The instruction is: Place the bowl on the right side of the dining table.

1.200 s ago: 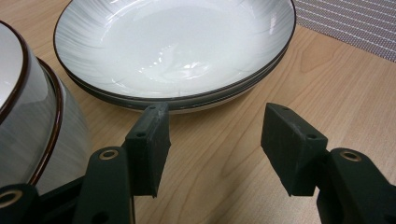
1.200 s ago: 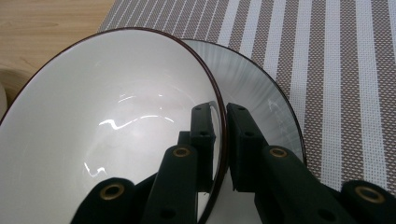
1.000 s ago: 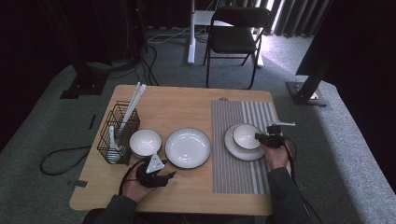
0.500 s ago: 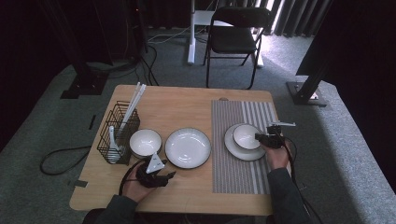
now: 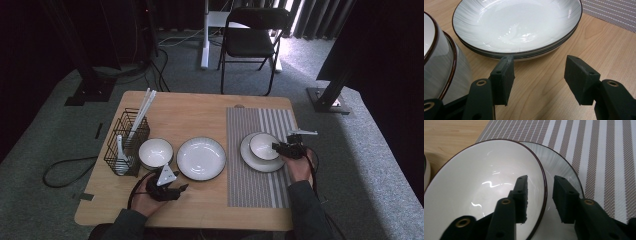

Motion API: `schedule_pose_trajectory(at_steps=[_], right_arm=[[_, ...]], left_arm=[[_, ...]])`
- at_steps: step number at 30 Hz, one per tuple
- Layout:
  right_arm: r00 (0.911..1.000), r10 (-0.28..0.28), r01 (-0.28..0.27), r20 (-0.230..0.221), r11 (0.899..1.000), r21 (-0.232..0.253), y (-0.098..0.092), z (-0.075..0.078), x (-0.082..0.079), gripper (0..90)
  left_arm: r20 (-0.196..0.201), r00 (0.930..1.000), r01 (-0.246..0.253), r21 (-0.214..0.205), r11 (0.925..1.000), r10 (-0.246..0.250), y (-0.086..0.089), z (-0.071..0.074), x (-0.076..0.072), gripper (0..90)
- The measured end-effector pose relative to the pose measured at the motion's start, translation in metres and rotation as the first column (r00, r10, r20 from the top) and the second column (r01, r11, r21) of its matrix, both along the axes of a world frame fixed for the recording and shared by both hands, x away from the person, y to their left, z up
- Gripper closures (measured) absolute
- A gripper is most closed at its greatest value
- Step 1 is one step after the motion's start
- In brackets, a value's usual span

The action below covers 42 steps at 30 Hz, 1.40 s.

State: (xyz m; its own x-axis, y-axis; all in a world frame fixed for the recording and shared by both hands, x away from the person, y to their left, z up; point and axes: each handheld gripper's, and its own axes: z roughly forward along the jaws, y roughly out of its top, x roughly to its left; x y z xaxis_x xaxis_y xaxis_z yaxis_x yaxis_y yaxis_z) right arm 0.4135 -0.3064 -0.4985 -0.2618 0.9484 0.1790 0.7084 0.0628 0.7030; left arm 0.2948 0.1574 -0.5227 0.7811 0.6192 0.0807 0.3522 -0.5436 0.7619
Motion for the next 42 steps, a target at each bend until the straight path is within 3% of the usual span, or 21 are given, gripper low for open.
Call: schedule_pose_trajectory(at_steps=[4, 8, 16, 42], right_arm=[[0.9997, 0.007, -0.006, 0.023, 1.0, -0.016, 0.0, 0.002, -0.002, 54.5], [0.9984, 0.013, -0.011, 0.055, 0.999, -0.044, 0.0, 0.004, -0.004, 53.2], [0.9946, 0.029, -0.024, 0.1, 0.998, -0.054, -0.001, 0.011, -0.008, 53.0], [0.9864, 0.062, -0.051, 0.152, 0.996, -0.073, 0.004, 0.016, -0.013, 52.1]], left_arm=[[0.0, 1.0, 0.004, 0.002, 1.0, -0.004, 0.0, 0.0, 0.0, 41.8], [-0.001, 1.0, 0.002, 0.001, 1.0, -0.002, 0.0, 0.0, 0.0, 41.7], [-0.002, 1.0, 0.006, 0.001, 1.0, -0.006, 0.0, -0.001, 0.0, 41.6], [-0.009, 0.9999, 0.014, 0.005, 0.9999, -0.014, -0.001, -0.002, 0.0, 41.0]])
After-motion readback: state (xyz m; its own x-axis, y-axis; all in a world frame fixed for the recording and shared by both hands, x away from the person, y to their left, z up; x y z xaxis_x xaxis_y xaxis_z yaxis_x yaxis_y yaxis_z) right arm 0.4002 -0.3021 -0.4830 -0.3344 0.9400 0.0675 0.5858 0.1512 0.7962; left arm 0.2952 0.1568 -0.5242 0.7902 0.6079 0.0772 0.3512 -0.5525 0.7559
